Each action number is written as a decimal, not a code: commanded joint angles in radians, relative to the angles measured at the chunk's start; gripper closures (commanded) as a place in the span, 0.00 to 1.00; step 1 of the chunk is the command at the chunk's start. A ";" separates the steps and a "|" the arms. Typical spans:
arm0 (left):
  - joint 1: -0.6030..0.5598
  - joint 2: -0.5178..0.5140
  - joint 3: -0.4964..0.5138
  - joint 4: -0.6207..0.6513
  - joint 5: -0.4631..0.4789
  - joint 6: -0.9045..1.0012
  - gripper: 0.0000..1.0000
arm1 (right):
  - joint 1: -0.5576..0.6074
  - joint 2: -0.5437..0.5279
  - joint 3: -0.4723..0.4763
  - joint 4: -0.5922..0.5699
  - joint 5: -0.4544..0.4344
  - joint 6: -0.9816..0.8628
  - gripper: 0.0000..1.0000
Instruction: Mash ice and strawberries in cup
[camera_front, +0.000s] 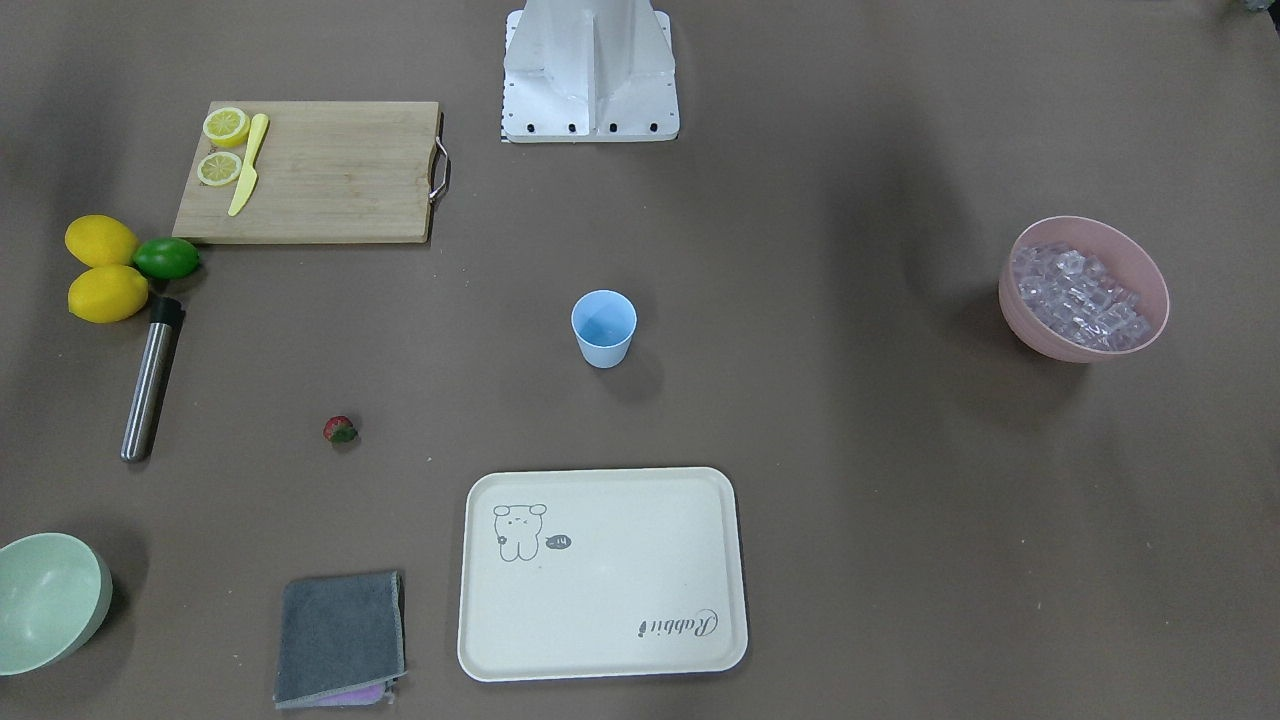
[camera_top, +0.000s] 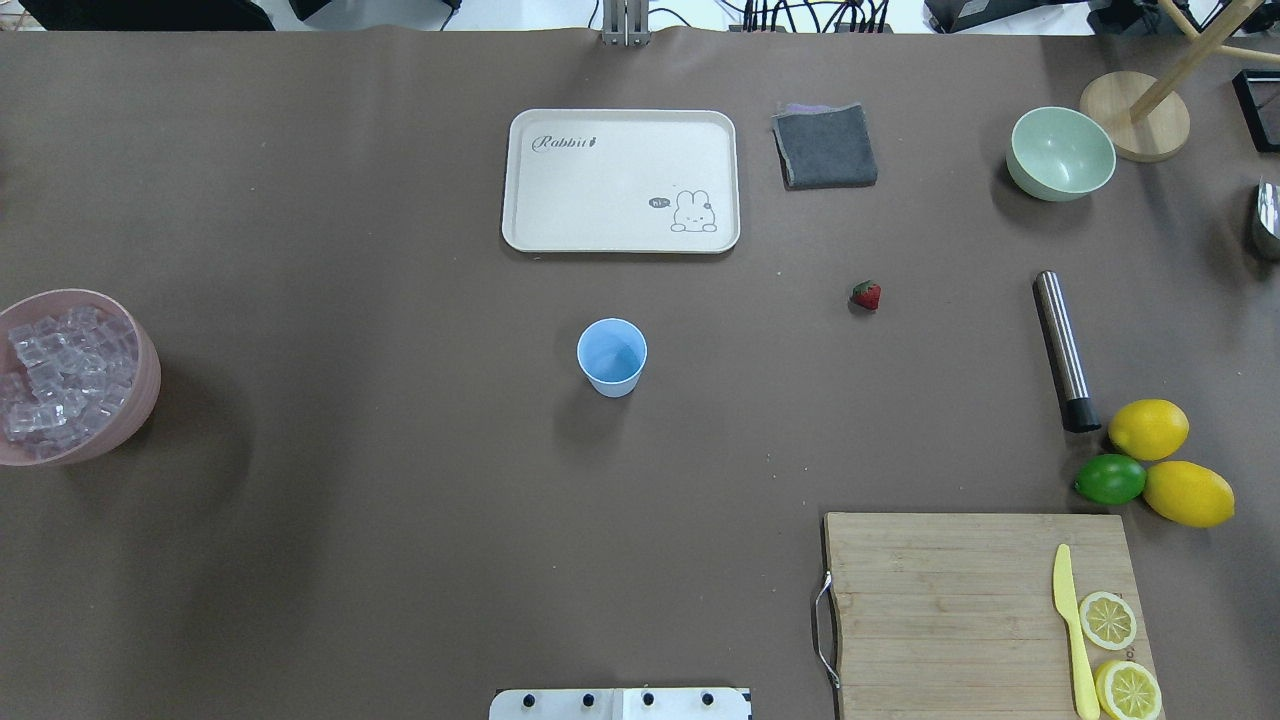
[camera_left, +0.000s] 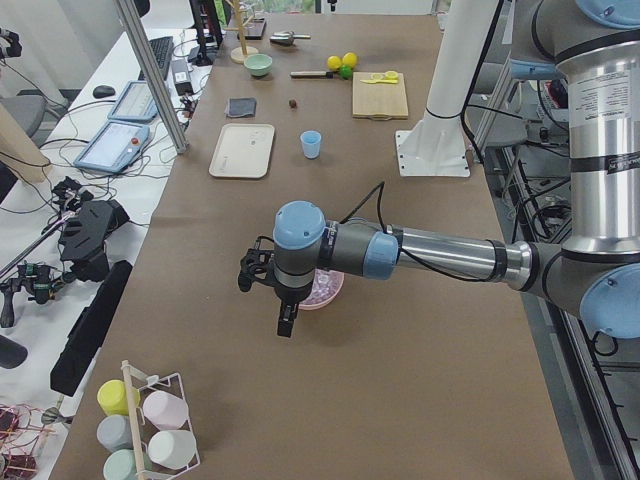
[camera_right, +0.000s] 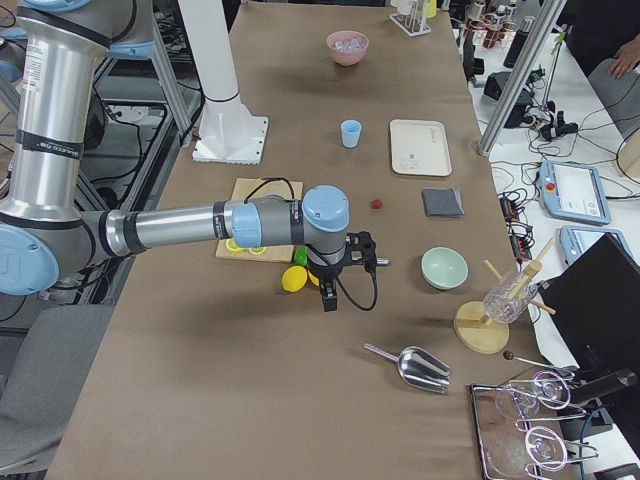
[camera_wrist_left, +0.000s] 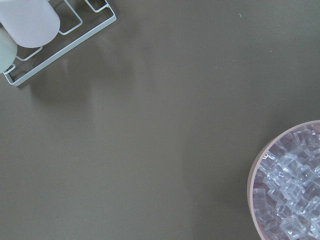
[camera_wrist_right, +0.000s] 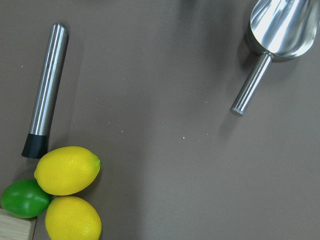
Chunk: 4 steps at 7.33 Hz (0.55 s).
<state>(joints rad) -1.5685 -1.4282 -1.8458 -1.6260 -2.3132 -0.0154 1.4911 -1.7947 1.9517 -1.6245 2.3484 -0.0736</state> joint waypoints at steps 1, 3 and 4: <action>0.001 0.000 0.000 0.000 0.000 0.000 0.02 | 0.000 0.000 0.000 0.002 0.000 0.002 0.00; 0.001 0.000 -0.001 0.000 -0.008 -0.003 0.02 | 0.000 0.002 0.000 0.002 0.000 0.002 0.00; 0.001 0.000 -0.003 -0.002 -0.009 -0.008 0.02 | 0.000 0.002 0.001 0.002 0.000 0.003 0.00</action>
<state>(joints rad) -1.5678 -1.4281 -1.8472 -1.6264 -2.3203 -0.0188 1.4910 -1.7938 1.9514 -1.6230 2.3485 -0.0718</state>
